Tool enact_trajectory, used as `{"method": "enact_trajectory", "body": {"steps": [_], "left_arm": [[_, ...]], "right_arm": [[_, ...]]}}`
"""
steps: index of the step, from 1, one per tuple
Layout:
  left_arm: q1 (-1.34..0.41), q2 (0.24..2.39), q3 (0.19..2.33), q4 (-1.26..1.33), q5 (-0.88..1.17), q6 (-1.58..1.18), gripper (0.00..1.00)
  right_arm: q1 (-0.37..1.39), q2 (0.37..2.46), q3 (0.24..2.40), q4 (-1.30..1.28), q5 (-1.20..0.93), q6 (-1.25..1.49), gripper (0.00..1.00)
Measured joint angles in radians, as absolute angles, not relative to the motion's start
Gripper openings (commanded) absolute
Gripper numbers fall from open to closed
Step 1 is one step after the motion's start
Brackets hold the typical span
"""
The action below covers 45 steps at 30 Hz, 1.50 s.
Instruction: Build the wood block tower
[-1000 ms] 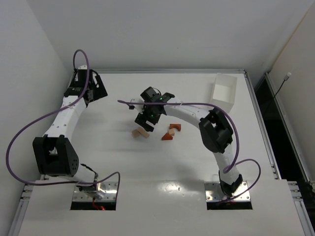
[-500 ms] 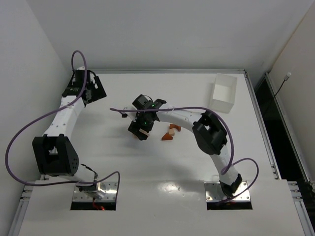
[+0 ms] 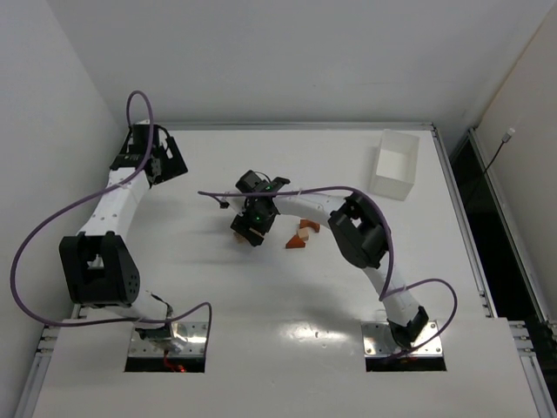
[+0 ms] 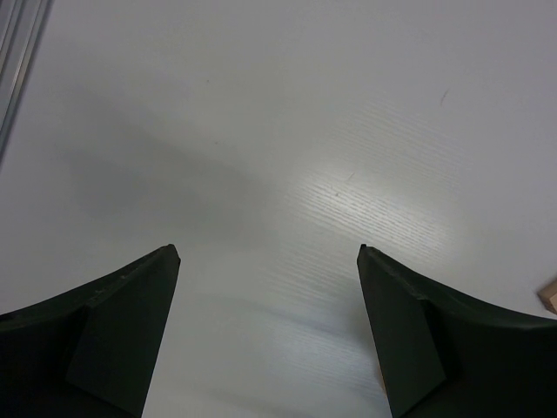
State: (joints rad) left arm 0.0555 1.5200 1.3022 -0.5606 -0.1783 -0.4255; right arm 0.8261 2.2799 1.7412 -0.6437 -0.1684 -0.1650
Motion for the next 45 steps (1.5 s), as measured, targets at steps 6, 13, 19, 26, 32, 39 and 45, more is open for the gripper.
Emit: {"method": "enact_trajectory", "body": {"steps": [6,13,19,26,32,39,45], "left_arm": [[0.059,1.567,1.304,-0.561,-0.17,-0.426,0.81],[0.059,1.592,1.306,-0.562,-0.162,-0.426,0.81],[0.059,1.592,1.307,-0.547,-0.152,-0.426,0.81],[0.046,1.591,1.287,-0.513,-0.146,-0.431,0.81],[0.025,1.591,1.287,-0.507,-0.137,-0.442,0.81],[0.021,1.591,1.309,-0.508,-0.139,-0.45,0.81],[0.021,1.591,1.314,-0.508,-0.139,-0.45,0.81]], "right_arm": [[0.822,2.291,1.745,-0.632,-0.157,-0.151,0.3],[0.832,2.282,1.726,-0.611,-0.133,-0.139,0.0],[0.842,2.21,1.628,-0.594,-0.043,-0.11,0.0],[0.781,1.956,1.504,-0.609,0.138,0.003,0.0],[0.633,1.896,1.534,-0.591,0.236,0.122,0.0],[0.512,2.044,1.578,-0.611,0.217,0.257,0.0],[0.501,2.11,1.605,-0.64,0.123,0.328,0.0]]}}
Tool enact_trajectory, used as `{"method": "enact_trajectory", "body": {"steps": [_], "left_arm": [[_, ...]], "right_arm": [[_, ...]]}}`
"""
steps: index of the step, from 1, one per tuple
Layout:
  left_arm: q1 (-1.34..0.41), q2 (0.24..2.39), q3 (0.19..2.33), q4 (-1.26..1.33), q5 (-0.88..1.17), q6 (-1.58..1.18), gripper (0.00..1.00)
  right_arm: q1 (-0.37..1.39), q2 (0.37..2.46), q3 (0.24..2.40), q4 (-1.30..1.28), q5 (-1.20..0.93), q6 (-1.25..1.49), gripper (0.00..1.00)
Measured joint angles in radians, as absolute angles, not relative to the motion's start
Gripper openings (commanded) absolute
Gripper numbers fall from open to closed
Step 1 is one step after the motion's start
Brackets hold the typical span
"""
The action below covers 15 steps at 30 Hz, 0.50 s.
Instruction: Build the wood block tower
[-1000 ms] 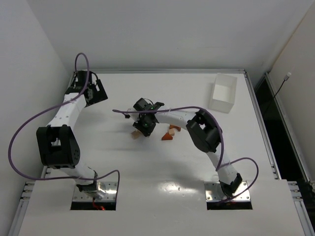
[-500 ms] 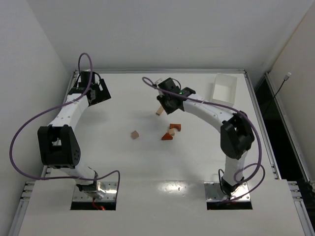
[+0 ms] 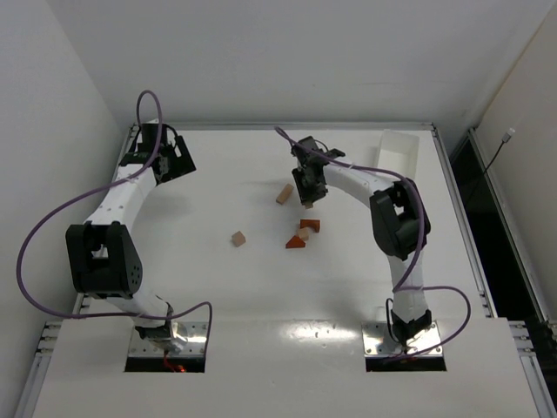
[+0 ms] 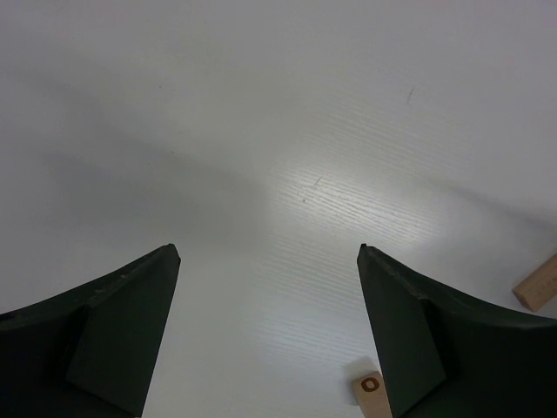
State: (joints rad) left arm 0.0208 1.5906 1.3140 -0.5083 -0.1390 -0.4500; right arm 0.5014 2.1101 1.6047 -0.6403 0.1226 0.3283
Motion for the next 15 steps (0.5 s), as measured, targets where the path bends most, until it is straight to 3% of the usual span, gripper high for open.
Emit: {"method": "enact_trajectory", "body": {"steps": [15], "left_arm": [[0.021,1.591,1.314,-0.508,-0.146,-0.45,0.81]], "right_arm": [[0.496,2.208,1.658,-0.638,0.046,0.397,0.0]]}}
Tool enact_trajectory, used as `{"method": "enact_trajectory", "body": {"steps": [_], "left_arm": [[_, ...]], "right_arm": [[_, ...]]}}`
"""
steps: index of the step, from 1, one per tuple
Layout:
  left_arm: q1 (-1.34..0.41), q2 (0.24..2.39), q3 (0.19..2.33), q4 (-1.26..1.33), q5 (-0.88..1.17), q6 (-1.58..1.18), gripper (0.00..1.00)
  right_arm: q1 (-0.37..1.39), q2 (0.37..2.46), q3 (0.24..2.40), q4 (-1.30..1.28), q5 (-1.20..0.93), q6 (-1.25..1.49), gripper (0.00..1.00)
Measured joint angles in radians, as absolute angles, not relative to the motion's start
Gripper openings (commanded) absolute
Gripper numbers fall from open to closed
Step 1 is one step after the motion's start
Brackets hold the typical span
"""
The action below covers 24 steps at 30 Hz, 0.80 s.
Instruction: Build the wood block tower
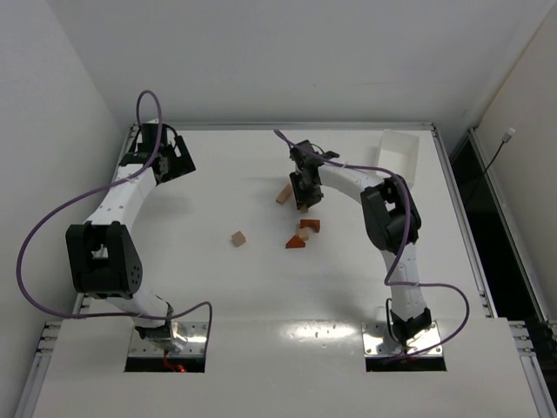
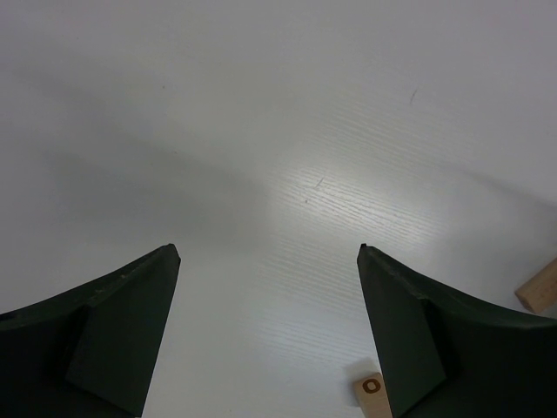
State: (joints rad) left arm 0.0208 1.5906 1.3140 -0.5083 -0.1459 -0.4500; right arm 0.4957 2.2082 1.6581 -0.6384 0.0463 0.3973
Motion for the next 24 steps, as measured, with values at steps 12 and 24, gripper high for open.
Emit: {"method": "enact_trajectory", "body": {"steps": [12,24], "left_arm": [[0.021,1.591,1.314,-0.509,-0.145,-0.454,0.81],[0.021,1.612,1.314,-0.516,-0.144,-0.453,0.81]], "right_arm": [[0.45,2.268,1.738,-0.636,0.041,0.448,0.0],[0.49,2.304,1.774,-0.632,0.014,0.464,0.0]]}}
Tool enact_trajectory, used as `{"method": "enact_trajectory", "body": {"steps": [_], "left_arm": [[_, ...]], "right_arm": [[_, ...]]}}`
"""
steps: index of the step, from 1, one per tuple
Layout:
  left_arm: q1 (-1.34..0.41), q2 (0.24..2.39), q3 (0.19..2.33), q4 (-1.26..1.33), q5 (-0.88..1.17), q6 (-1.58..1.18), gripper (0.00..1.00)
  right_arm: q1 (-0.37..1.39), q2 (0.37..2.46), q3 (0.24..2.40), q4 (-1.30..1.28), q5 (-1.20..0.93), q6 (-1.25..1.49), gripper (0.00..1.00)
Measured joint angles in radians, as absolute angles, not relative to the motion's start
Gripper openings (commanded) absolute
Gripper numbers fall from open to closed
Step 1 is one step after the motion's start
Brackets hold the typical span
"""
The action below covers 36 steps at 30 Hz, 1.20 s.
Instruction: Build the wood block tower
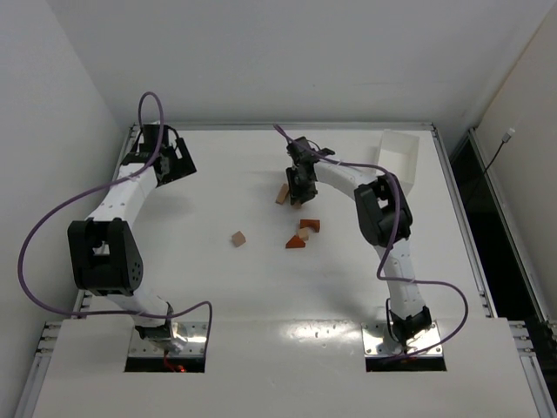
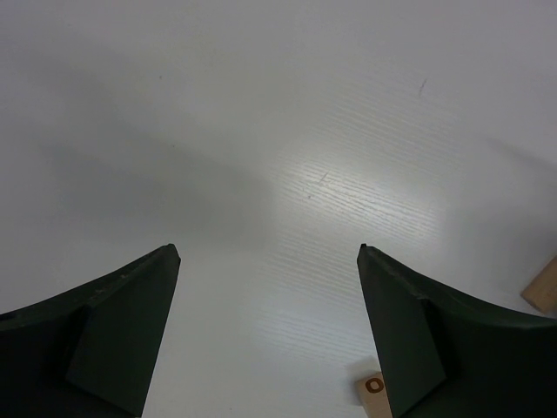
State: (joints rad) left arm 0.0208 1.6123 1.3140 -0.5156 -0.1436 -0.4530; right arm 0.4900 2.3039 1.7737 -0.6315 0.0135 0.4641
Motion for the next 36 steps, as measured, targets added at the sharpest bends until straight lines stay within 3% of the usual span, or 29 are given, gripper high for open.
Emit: {"method": "enact_trajectory", "body": {"steps": [20,24,26,36], "left_arm": [[0.021,1.623,1.321,-0.516,-0.122,-0.453,0.81],[0.021,1.623,1.321,-0.516,-0.112,-0.453,0.81],[0.021,1.625,1.323,-0.517,-0.11,-0.453,0.81],[0.021,1.647,1.334,-0.517,-0.098,-0.453,0.81]], "right_arm": [[0.499,2.382,1.898,-0.63,-0.019,0.513,0.01],[0.499,2.382,1.899,-0.63,-0.019,0.518,0.37],[0.499,2.382,1.899,-0.629,-0.021,0.523,0.44],[0.499,2.38,1.898,-0.62,-0.039,0.524,0.49]]}}
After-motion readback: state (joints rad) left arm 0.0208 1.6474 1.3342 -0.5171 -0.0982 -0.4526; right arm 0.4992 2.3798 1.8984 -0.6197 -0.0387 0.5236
